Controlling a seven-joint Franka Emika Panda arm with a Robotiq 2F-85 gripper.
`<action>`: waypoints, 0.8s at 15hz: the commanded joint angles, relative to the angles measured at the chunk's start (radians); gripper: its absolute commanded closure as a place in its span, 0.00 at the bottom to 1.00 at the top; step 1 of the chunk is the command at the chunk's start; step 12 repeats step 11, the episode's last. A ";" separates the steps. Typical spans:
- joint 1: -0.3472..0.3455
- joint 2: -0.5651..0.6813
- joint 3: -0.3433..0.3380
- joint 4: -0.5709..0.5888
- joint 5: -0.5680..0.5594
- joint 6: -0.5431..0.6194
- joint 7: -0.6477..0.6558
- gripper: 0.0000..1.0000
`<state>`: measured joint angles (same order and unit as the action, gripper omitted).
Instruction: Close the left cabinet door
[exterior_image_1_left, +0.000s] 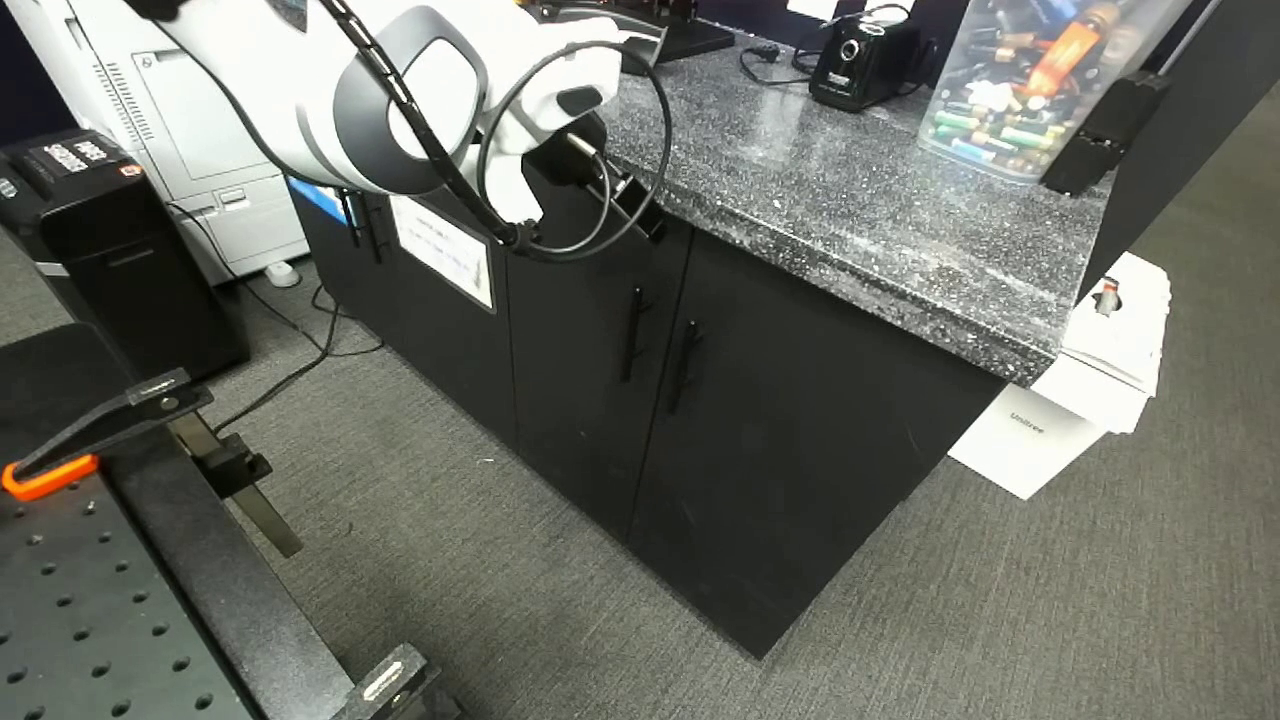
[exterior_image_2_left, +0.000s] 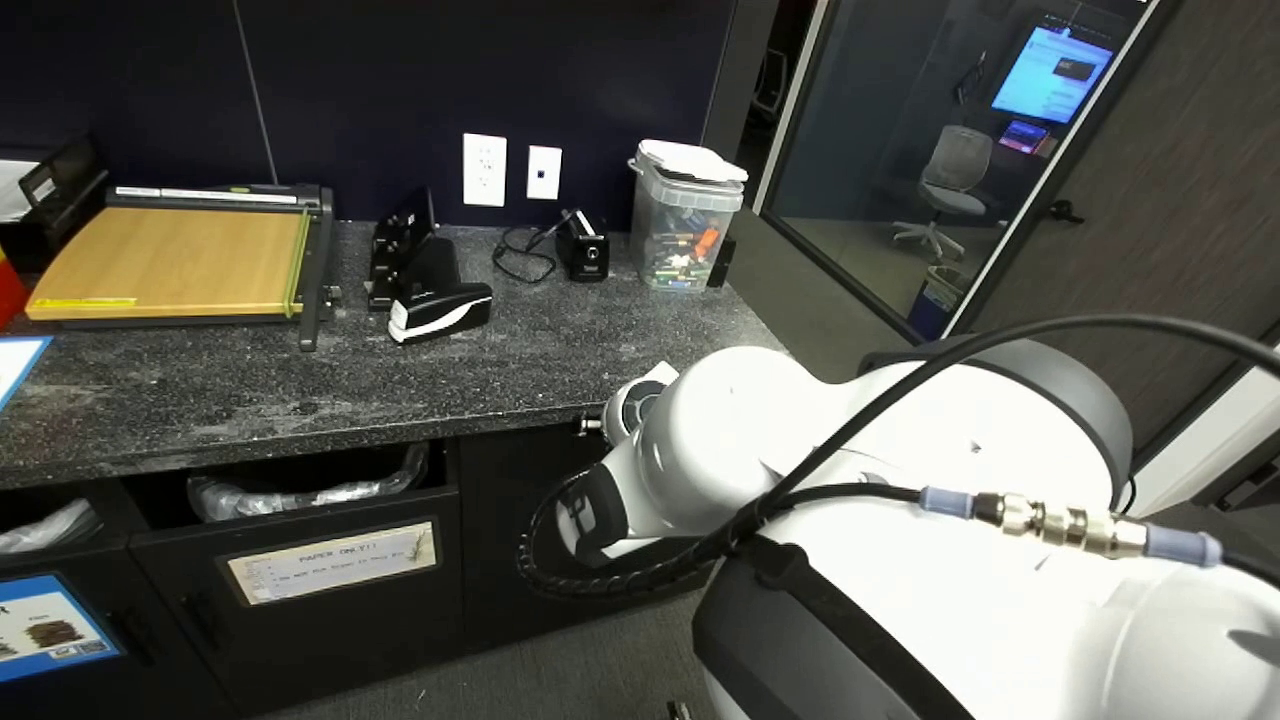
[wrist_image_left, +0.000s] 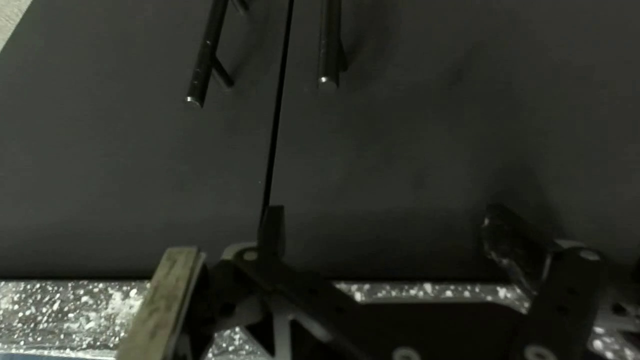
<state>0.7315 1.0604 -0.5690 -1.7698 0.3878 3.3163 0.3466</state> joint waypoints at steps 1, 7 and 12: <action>-0.027 -0.075 0.057 -0.026 -0.006 -0.058 -0.028 0.00; -0.181 -0.411 0.316 -0.295 -0.154 -0.169 -0.150 0.00; -0.198 -0.408 0.330 -0.285 -0.202 -0.184 -0.098 0.00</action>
